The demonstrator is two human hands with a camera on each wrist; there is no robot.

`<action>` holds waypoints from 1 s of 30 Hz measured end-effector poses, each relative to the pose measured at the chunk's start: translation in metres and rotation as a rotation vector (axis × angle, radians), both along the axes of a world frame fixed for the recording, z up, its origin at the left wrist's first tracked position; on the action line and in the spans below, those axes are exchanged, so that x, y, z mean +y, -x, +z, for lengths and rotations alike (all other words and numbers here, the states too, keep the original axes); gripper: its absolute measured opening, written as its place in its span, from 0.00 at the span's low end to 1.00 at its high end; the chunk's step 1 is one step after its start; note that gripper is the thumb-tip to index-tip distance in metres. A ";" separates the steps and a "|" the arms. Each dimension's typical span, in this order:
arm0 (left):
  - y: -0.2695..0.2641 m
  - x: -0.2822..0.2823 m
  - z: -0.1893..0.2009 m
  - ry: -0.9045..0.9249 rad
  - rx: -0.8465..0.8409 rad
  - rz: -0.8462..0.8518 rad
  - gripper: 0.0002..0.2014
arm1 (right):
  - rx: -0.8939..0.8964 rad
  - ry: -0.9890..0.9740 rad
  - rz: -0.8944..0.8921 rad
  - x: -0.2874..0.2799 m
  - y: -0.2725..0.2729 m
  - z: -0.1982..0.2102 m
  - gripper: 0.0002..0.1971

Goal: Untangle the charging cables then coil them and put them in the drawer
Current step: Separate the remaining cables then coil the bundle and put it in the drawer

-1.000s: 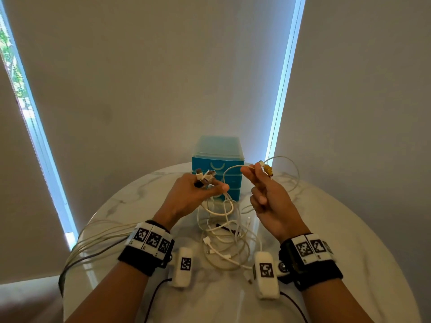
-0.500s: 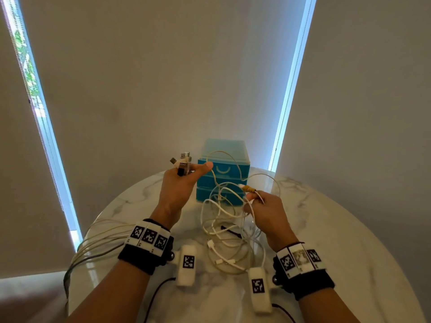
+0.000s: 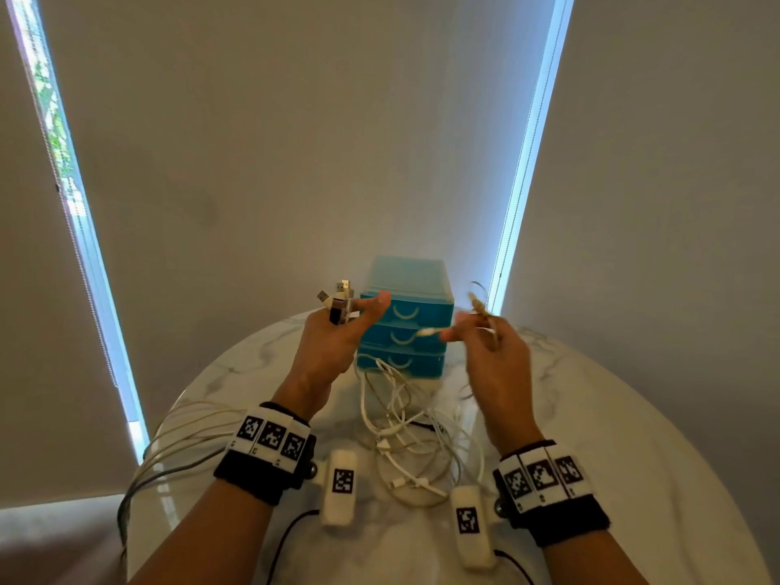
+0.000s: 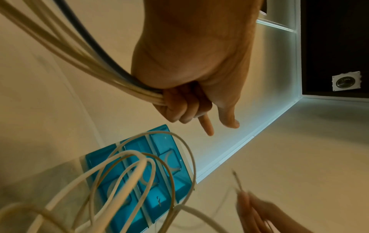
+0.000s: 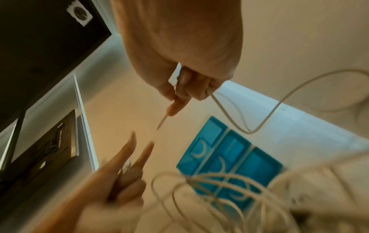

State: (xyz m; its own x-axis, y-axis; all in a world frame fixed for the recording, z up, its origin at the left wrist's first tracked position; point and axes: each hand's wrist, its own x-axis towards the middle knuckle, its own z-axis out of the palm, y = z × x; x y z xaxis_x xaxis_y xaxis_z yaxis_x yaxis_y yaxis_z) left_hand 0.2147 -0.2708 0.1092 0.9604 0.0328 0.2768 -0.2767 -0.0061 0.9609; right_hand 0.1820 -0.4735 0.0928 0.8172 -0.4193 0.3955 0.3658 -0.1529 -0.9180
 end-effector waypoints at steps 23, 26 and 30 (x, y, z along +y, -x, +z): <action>-0.002 0.036 0.010 0.194 -0.565 0.582 0.22 | 0.156 0.277 0.502 0.096 -0.041 0.069 0.14; 0.000 0.026 0.011 0.148 -0.441 0.494 0.22 | 0.088 0.200 0.498 0.076 -0.028 0.044 0.11; -0.009 0.024 0.002 0.107 -0.241 0.263 0.25 | 0.066 -0.053 0.480 0.056 -0.016 0.013 0.09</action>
